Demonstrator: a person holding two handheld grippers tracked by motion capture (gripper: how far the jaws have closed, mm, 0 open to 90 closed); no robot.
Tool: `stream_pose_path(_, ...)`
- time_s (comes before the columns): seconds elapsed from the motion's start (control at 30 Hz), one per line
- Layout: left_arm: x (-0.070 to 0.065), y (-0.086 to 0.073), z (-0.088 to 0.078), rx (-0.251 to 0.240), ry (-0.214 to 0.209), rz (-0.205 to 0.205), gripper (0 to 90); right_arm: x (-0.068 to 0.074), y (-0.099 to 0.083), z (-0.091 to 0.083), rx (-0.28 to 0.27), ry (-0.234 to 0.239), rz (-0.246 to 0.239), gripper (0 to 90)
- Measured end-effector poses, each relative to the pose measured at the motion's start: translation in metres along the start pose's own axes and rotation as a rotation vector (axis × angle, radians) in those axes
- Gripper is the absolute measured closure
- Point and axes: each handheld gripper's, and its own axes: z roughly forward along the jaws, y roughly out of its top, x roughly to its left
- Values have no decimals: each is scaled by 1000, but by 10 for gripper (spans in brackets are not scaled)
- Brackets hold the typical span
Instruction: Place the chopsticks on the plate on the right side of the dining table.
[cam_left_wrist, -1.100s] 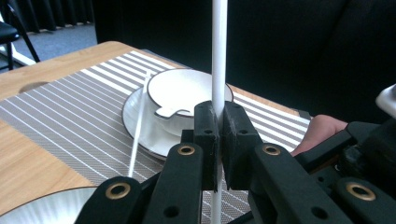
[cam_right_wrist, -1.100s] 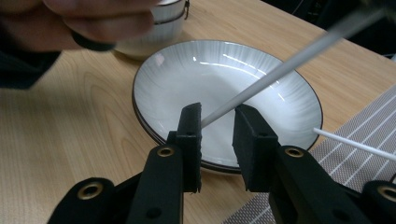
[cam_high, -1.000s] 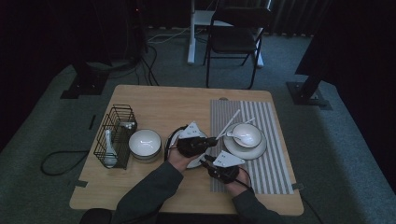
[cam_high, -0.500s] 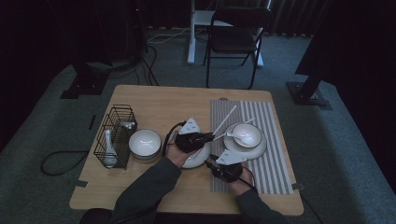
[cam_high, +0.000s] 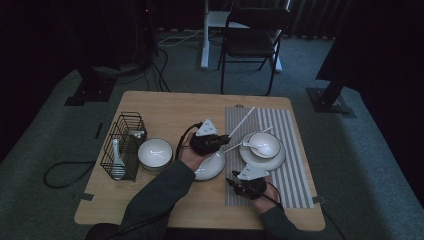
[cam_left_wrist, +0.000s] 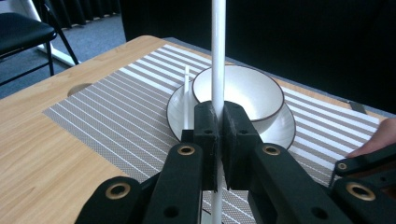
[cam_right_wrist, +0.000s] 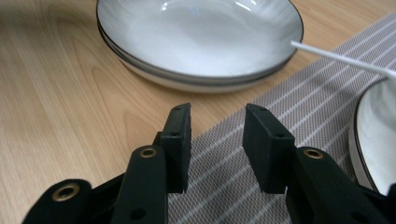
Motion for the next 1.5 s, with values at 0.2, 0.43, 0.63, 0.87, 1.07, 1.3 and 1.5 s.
stream_pose_path(0.2,4,5,7,15,8,19,861,-2,-8,-4,26,0,5,595)
stream_pose_path(0.43,12,8,16,36,18,24,861,-5,-15,-8,42,5,29,580)
stream_pose_path(0.63,17,9,23,57,22,27,861,-4,-16,-7,46,22,37,555)
stream_pose_path(0.87,26,9,32,76,30,14,861,-3,-18,-4,55,25,44,541)
stream_pose_path(1.07,29,9,41,96,31,17,861,-2,-19,-2,59,25,43,535)
stream_pose_path(1.3,31,5,54,129,31,19,861,-4,-20,-1,60,28,62,522)
stream_pose_path(1.5,32,2,65,159,28,24,861,-5,-22,1,65,30,76,519)
